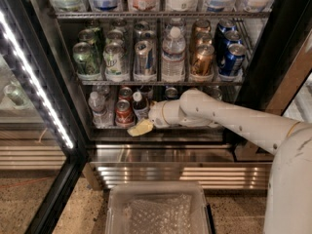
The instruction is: Pick blue plastic bottle from bottom shelf of fridge
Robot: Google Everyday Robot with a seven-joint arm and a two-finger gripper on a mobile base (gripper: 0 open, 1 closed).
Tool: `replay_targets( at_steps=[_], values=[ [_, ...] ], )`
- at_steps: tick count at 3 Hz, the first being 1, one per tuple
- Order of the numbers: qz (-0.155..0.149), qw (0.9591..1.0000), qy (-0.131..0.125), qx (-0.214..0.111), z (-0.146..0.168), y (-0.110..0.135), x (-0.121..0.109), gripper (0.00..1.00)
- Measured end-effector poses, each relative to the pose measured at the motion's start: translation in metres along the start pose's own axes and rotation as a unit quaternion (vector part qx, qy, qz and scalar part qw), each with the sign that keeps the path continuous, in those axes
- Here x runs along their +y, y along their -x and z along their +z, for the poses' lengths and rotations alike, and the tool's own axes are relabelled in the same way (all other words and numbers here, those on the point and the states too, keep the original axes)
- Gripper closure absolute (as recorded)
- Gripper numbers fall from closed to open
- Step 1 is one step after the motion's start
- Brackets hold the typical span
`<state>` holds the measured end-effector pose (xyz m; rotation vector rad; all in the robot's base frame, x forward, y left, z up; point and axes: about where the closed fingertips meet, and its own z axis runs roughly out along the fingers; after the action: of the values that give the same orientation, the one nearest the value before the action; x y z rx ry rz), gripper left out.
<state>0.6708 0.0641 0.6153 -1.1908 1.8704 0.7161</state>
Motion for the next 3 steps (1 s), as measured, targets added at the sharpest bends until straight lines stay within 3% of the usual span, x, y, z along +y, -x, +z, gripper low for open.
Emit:
replay_targets(
  at_steps=[1, 3],
  values=[
    [0.002, 1.0, 0.006, -0.001, 0.0071, -0.0012, 0.0018, 0.35],
    [0.002, 1.0, 0.006, -0.001, 0.0033, 0.002, 0.0, 0.82]
  ],
)
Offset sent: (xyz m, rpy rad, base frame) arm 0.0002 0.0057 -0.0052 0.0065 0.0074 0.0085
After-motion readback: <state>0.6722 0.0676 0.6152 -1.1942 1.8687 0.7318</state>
